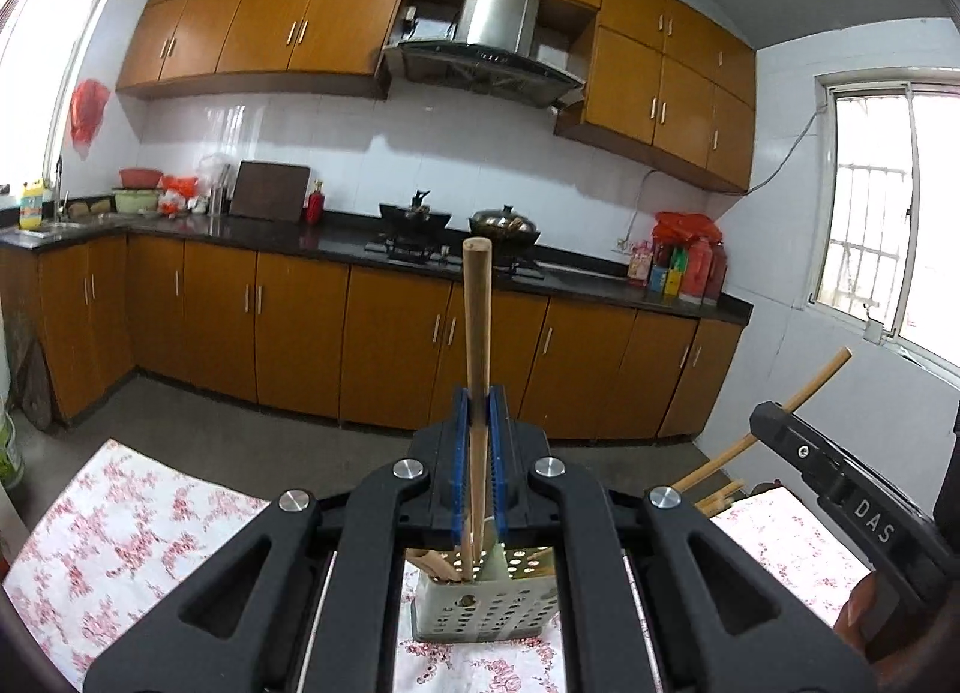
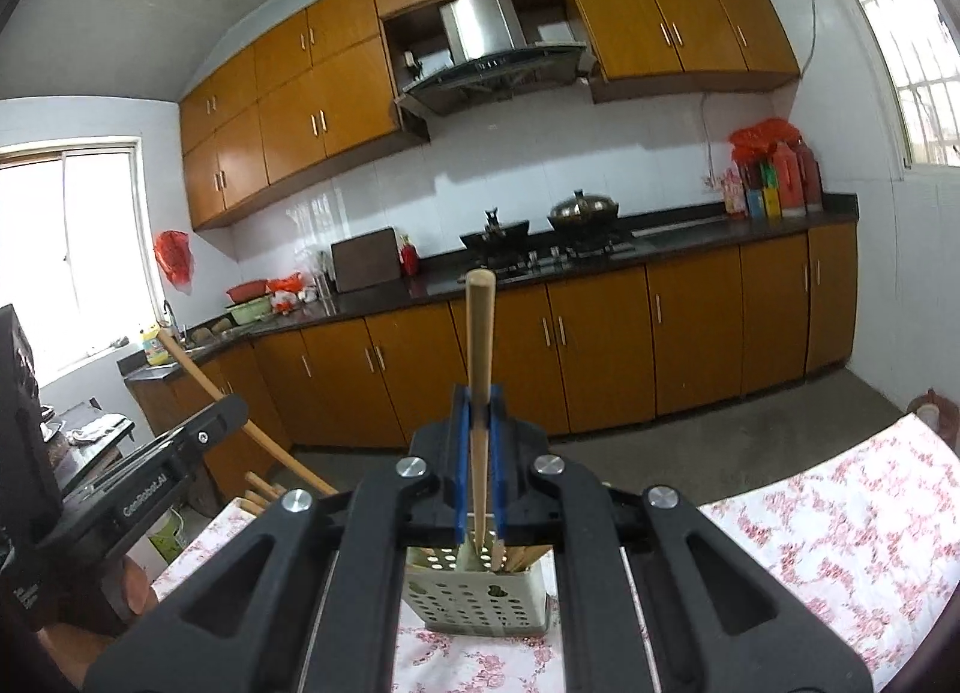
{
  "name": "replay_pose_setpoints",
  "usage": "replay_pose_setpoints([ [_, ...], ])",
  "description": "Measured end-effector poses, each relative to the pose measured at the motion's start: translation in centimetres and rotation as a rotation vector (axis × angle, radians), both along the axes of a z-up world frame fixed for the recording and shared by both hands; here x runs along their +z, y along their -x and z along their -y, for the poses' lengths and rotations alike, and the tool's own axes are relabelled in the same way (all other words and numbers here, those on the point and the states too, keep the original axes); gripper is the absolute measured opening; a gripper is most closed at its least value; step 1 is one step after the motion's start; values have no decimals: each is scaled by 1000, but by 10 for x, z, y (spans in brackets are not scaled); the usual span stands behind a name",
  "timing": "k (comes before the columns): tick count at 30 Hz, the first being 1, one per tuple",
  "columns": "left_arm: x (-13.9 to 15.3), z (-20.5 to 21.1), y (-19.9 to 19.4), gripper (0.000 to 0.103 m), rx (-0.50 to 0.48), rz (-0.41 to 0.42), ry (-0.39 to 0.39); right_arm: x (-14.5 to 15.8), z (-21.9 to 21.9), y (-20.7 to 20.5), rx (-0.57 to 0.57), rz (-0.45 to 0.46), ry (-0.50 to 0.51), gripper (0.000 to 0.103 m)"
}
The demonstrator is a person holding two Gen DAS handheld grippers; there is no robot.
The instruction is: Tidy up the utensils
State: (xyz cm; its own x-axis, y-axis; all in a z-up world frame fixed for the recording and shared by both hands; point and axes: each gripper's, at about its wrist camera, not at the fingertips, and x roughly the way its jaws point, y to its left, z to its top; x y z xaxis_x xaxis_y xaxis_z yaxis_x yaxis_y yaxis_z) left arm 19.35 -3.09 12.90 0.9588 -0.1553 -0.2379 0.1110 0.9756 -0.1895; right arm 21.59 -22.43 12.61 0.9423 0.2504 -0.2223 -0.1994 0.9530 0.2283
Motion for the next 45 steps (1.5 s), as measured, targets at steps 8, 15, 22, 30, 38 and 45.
replay_pose_setpoints([
  [8,-18,-2,-11,7,-8,-44,0,-19,-10,-17,8,-50,19,7],
  [15,-12,-1,0,28,-49,-61,-15,-22,-12,-9,-5,-58,48,27],
  [22,2,-16,28,50,-41,-29,6,-14,2,19,-41,-29,66,38],
  [30,-6,-32,64,77,-8,-25,-16,-16,17,62,-83,-15,73,64],
  [38,-33,-32,104,101,66,27,-136,-38,3,116,-126,42,165,99],
  [45,-67,-37,127,101,110,-20,-169,-70,-15,141,-121,9,205,99],
])
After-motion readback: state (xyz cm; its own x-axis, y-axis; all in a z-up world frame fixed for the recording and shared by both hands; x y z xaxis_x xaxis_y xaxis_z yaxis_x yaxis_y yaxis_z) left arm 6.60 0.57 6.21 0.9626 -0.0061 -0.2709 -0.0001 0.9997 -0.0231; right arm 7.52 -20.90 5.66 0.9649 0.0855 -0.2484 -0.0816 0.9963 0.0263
